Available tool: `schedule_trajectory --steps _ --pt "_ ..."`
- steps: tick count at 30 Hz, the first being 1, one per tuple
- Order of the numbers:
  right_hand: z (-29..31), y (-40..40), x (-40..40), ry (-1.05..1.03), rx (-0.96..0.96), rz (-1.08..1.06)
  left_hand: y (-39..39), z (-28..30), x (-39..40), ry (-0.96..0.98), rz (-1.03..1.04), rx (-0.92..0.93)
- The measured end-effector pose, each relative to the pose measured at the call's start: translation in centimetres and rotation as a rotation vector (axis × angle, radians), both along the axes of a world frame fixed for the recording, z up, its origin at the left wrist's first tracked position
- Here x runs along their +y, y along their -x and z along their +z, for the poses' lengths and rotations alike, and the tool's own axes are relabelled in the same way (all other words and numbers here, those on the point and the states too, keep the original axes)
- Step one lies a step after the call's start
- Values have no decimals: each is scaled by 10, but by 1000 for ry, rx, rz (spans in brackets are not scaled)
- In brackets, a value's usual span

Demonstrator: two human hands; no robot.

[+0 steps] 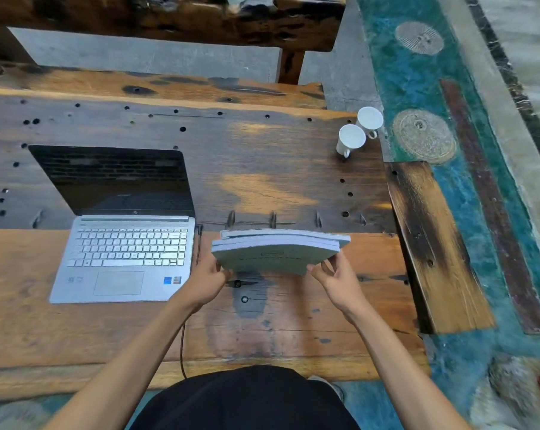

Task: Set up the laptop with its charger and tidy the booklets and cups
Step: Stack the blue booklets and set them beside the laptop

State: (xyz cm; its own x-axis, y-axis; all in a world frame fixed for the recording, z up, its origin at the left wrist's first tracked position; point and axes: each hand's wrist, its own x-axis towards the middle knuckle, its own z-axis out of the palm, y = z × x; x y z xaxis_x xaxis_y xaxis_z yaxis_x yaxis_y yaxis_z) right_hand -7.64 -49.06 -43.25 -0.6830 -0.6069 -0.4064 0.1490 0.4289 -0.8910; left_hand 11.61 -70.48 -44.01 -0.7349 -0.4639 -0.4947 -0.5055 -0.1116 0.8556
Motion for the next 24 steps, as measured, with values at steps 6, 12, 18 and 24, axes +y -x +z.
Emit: schedule_trajectory --steps 6,12,18,24 --pt "-6 -4 -7 -29 -10 10 8 -2 -6 30 -38 23" --pt "-5 2 -12 -20 19 36 6 -17 -17 80 -97 -42" --pt "-1 15 0 42 55 63 -1 -9 -28 99 -22 43" --pt "1 27 5 81 142 88 -8 2 -32 262 -12 82"
